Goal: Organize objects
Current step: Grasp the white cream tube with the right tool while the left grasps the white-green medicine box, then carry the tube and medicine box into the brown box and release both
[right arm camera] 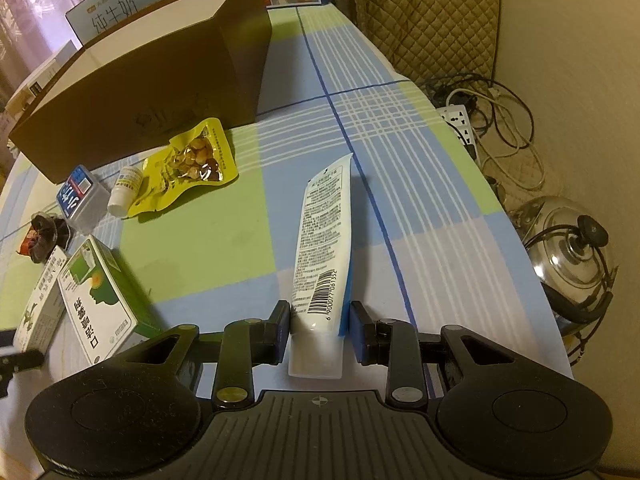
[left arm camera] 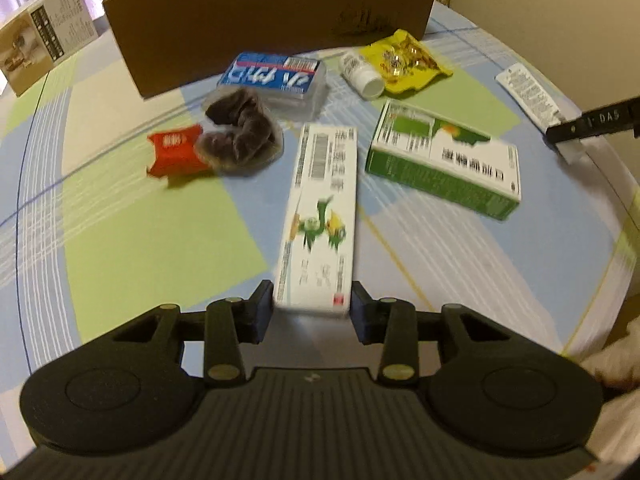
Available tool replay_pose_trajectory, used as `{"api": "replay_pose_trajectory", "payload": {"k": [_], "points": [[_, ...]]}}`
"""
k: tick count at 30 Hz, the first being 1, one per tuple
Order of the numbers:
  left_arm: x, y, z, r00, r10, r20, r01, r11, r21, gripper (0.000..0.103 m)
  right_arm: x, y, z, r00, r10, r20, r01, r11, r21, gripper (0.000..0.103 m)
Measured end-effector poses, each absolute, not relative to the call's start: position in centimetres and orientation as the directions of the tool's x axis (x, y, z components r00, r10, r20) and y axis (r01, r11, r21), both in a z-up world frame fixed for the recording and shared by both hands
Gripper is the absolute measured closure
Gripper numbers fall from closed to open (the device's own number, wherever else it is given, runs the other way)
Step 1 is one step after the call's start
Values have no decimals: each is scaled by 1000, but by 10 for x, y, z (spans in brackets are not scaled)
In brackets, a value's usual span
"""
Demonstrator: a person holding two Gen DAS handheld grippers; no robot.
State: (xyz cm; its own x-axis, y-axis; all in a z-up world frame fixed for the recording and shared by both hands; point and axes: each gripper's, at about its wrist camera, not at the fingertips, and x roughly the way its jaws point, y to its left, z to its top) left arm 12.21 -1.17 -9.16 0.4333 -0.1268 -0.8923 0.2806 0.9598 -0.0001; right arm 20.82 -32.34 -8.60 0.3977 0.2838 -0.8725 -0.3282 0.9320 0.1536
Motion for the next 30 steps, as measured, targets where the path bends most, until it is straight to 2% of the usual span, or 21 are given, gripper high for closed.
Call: {"api": "replay_pose_trajectory", "payload": {"k": [6,9,13,18,24,25,30], "points": [[148,-26,-92,446,-138,-885,310,951,8,65,209,-321,-87,412,280,-867,-317,936,152,73],[160,-30,-98,433,-131,-892,307,952,9,65,209,-321,-87,414,288,-864,-313,936,162,68],[168,-28,-96,432,-131,-892,263,965,-15,68,210,-321,-87,421,292,-859,-301,938,172,64],[167,-23,-96,429,-126,-895,238,971,-23,68,214,-317,-88,453,257,-854,-298,946,127,64],[160,-18,-95,425,-126,-896,223,974,-31,68,206,-297,-91,502,179,-846,-386,922,-34,65],[159,-17,-95,426,-125,-896,220,975,-32,68,205,-297,-91,506,179,-844,-381,924,-33,69],[153,-15,-93,428,-128,-895,210,977,-39,69,204,-299,-90,496,185,-848,-377,926,-18,71]]}}
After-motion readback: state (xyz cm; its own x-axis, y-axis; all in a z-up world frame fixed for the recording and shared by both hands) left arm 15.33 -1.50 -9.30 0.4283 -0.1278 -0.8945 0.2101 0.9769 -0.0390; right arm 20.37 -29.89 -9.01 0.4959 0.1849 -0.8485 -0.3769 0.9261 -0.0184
